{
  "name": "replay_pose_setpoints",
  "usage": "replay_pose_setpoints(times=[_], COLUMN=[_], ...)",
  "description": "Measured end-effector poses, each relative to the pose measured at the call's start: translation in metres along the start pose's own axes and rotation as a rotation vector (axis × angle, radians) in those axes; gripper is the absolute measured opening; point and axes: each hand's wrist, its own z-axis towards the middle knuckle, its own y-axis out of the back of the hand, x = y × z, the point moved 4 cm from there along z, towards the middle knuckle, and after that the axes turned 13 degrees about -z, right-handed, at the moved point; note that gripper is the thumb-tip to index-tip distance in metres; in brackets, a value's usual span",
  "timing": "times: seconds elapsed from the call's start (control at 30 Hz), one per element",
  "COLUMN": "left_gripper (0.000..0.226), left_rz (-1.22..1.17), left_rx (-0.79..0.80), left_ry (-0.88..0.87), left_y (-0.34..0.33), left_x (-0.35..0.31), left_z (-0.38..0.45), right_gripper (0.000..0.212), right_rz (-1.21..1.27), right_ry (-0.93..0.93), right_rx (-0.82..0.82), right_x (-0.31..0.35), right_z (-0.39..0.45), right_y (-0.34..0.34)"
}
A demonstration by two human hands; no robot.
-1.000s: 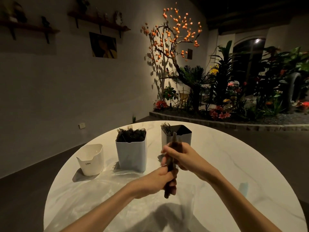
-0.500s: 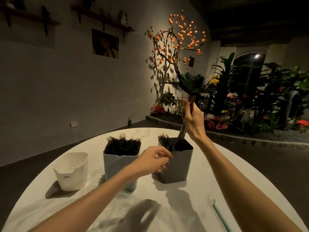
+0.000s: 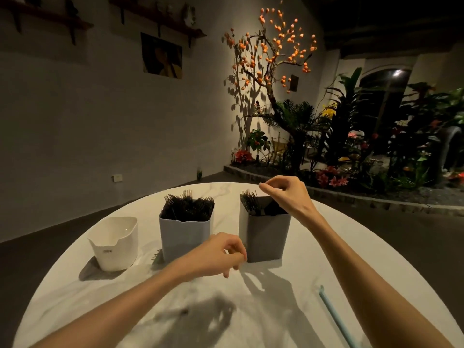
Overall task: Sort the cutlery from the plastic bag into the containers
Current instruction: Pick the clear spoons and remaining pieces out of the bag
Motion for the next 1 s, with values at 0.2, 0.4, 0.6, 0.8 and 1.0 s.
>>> replay_pose_setpoints(times=[0.2, 0.4, 0.6, 0.8, 1.0], left_gripper=[0.069, 0.024, 0.040, 0.036, 0.032], left_rz=[0.825, 0.724, 0.444, 0.401, 0.372], left_rx=[0.430, 0.244, -0.403, -0.705, -0.821], left_ry=[0.164, 0.075, -0.221, -0.368, -0.365], left_y=[-0.068, -0.069, -0.015, 0.040, 0.075], left_x=[-0.001, 0.008, -0.015, -0.017, 0.010], left_z=[-0.099, -0.124, -0.167, -0.220, -0.254], right_gripper=[0.026, 0.029, 0.024, 0.036, 0.025], right_rz=[-0.024, -0.038, 0.043, -0.236, -0.277], right_ry=[0.126, 0.094, 0.273, 0.480, 0.508], right_rx=[0.674, 0.890, 0.706, 0.584, 0.730], right_x=[0.026, 0.016, 0.056, 0.085, 0.116], right_z=[-0.131, -0.223, -0.260, -0.257, -0.263], right_y=[0.005, -0.004, -0.010, -0.028, -0.046])
